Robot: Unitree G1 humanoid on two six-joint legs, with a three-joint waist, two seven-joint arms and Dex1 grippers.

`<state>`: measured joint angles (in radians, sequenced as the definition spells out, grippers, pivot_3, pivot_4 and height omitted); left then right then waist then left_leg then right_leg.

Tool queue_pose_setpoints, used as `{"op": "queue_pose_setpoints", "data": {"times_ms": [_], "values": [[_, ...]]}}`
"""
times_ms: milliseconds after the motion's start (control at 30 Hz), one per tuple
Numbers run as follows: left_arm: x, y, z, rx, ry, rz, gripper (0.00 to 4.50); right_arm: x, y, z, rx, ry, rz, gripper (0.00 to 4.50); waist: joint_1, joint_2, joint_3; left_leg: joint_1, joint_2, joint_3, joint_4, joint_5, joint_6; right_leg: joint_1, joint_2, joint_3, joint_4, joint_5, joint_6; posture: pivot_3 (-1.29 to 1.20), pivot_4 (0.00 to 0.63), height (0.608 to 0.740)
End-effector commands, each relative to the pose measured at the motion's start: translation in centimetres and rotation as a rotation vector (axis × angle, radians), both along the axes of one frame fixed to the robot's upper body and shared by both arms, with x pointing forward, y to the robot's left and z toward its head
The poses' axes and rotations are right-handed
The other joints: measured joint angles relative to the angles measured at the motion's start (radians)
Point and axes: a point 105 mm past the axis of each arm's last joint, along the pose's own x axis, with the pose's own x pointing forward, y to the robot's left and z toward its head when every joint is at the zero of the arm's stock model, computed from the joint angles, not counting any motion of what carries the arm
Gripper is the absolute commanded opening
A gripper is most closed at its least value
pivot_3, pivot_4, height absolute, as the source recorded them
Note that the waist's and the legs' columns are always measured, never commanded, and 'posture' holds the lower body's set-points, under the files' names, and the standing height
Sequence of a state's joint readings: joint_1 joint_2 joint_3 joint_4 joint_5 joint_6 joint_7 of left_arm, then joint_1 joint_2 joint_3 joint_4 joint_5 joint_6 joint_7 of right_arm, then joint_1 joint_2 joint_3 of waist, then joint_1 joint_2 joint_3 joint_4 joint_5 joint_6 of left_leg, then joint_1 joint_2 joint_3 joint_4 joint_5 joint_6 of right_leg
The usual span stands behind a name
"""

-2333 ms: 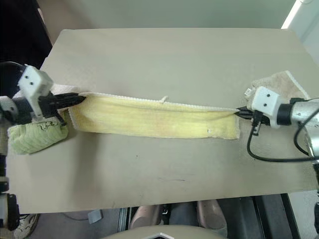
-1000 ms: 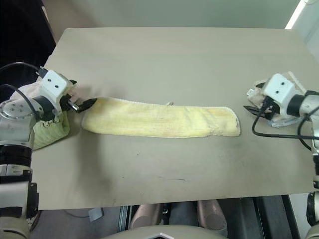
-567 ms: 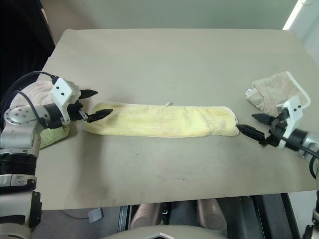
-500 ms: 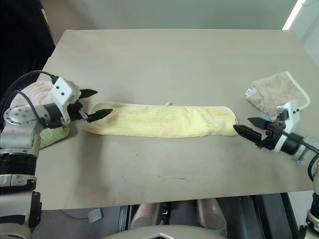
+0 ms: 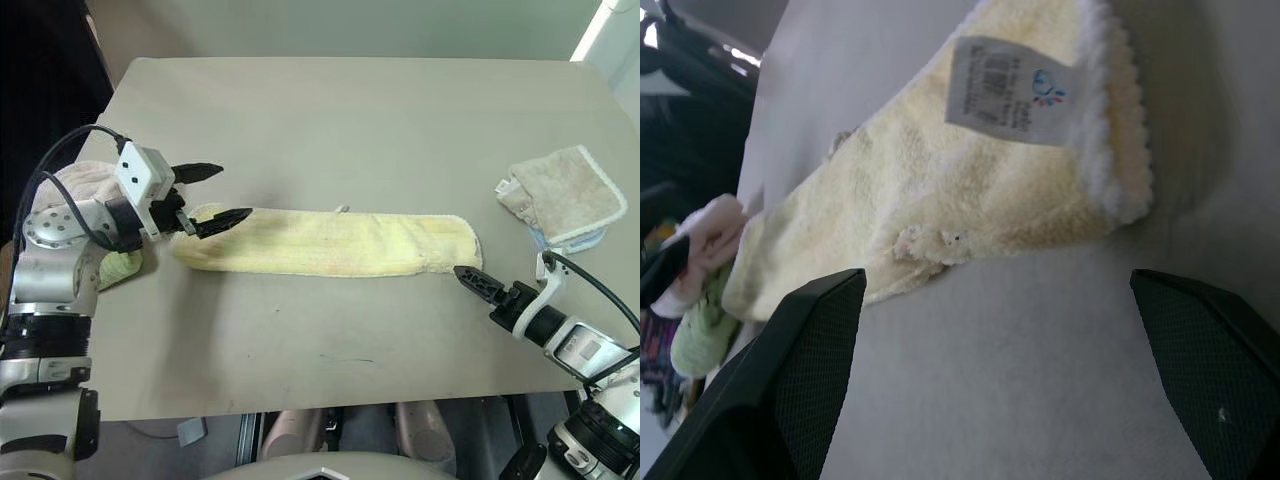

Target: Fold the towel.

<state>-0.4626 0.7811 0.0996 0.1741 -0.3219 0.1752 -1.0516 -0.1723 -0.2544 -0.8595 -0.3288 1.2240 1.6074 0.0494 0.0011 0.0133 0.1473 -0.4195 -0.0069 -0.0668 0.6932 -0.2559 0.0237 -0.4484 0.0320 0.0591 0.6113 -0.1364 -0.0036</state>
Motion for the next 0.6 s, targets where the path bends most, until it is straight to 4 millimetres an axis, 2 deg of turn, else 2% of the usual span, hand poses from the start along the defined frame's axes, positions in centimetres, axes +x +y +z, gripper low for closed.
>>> {"op": "queue_pose_setpoints", "data": {"times_ms": [33,67,267,433,600], "values": [[-1.2,-1.9,0.5,-0.013,0.010,-0.090,4.50,0.0,0.5,0.2,0.045,-0.002,-0.028,4.48,0.000,0.000,0.000,0.000,0.000,0.000,0.000,0.000,0.000,0.000,0.000,0.000,0.000,-0.001,0.002,0.00,0.150,0.740],[-1.4,-2.2,0.4,-0.019,0.018,-0.103,4.50,0.3,0.6,0.3,0.061,-0.002,-0.045,4.48,0.000,0.000,0.000,0.000,0.000,0.000,0.000,0.000,0.000,0.000,0.000,0.000,0.001,-0.004,0.006,0.00,0.150,0.740],[-2.8,-4.3,-0.3,-0.037,0.065,-0.177,4.50,2.0,1.7,1.1,0.168,0.033,-0.127,4.48,-0.001,0.000,0.000,0.000,0.000,0.000,0.000,0.000,0.000,0.000,0.000,0.001,0.001,-0.003,0.007,0.00,0.150,0.740],[-3.0,-5.1,-0.4,-0.043,0.070,-0.191,4.50,3.1,2.4,1.3,0.224,0.089,-0.173,4.48,0.000,0.000,0.000,0.000,0.000,-0.001,0.000,-0.001,0.000,0.000,0.000,0.001,0.000,0.000,0.015,0.00,0.150,0.740],[-3.1,-5.5,-0.3,-0.049,0.069,-0.199,4.50,3.6,2.3,1.0,0.234,0.136,-0.242,4.48,0.001,0.000,0.000,0.000,0.000,-0.001,0.000,-0.001,0.000,0.000,0.000,0.001,0.000,-0.001,0.016,0.00,0.150,0.740]]}}
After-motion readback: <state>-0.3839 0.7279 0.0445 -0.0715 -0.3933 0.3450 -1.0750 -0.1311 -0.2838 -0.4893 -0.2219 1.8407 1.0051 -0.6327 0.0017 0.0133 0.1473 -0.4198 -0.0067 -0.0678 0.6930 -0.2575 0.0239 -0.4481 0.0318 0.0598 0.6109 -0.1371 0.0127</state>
